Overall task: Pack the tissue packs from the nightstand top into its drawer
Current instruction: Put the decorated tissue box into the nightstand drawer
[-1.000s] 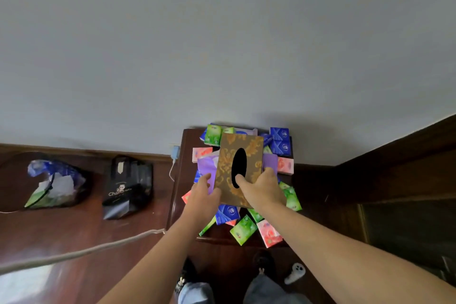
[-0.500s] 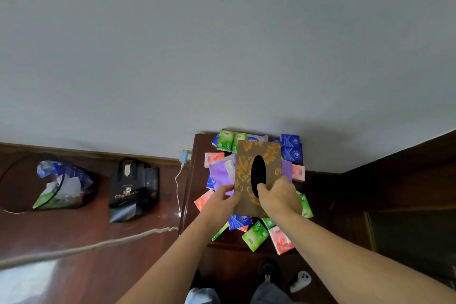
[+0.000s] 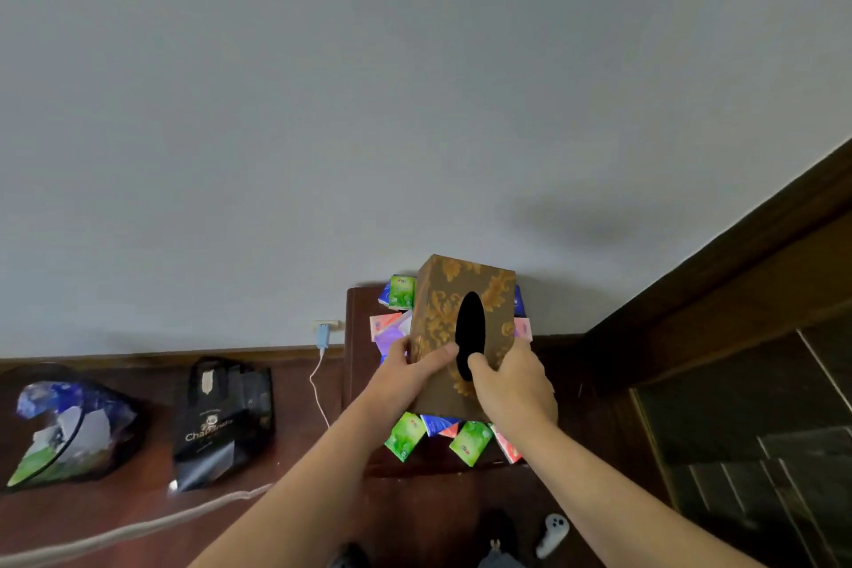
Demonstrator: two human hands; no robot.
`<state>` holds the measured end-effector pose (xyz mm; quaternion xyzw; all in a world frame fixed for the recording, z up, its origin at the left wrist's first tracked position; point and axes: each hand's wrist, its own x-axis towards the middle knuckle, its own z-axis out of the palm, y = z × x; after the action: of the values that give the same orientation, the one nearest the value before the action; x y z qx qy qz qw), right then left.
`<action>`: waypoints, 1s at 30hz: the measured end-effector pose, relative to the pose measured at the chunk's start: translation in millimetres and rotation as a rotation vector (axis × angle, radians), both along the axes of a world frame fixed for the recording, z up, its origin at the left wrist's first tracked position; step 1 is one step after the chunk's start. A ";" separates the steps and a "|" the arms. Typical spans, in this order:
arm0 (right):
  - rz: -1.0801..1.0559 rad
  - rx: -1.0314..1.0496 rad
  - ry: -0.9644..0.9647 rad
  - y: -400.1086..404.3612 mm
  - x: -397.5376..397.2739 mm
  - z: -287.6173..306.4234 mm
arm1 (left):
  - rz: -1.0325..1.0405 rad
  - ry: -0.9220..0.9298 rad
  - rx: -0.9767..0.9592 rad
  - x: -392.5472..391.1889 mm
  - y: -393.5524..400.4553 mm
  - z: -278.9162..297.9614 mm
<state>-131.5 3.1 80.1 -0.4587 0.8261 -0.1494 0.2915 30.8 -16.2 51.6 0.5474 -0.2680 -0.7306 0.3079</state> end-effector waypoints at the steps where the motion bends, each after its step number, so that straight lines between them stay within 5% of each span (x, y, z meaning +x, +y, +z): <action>1: 0.013 -0.024 0.001 6.5 3.7 -0.4 | 0.038 0.006 -0.009 3.4 4.8 -2.5; 4: 0.106 -0.103 -0.117 20.7 13.5 -10.7 | 0.156 0.090 -0.011 19.5 20.1 -14.9; 8: 0.065 -0.136 -0.680 32.0 36.2 -46.4 | 0.227 0.152 -0.047 43.6 34.7 -52.9; 11: 0.047 -0.203 -0.851 35.0 54.2 -101.0 | 0.266 0.145 -0.106 55.9 41.3 -92.7; 20: 0.250 -0.482 -0.896 60.2 71.4 -232.6 | 0.321 0.166 -0.318 70.5 77.8 -218.8; 30: 0.328 -0.481 -0.857 186.0 7.6 -231.9 | 0.261 0.188 -0.439 18.3 216.3 -230.8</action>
<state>-123.9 189.1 -151.8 -0.5338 0.4923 -0.4616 0.5095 49.1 200.1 -179.2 0.4272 -0.3173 -0.6568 0.5342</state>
